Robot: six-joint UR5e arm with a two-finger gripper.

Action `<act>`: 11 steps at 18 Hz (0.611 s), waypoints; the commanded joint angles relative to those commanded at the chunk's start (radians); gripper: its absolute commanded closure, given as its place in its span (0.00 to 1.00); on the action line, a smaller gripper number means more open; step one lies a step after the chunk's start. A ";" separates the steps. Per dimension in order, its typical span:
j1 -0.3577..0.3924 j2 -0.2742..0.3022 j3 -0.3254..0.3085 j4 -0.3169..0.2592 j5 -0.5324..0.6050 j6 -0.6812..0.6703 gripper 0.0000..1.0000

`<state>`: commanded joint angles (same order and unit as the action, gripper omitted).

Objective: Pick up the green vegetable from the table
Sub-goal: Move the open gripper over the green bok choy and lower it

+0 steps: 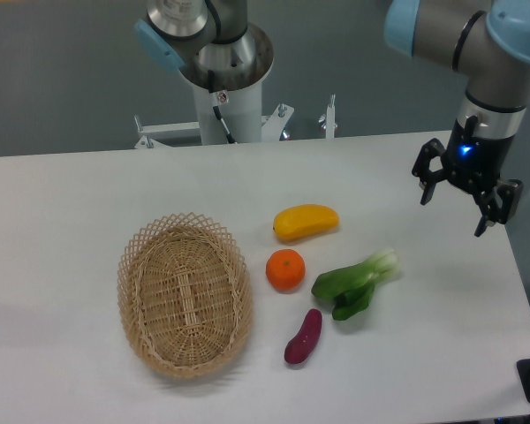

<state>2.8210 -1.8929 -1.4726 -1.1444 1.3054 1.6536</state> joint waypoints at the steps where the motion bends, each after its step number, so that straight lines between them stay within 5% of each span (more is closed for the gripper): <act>1: 0.000 0.000 -0.002 0.005 0.000 0.000 0.00; 6: -0.008 0.001 -0.032 0.038 0.000 -0.041 0.00; 11: -0.009 0.006 -0.095 0.146 0.000 -0.107 0.00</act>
<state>2.8118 -1.8868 -1.5676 -0.9988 1.3054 1.5465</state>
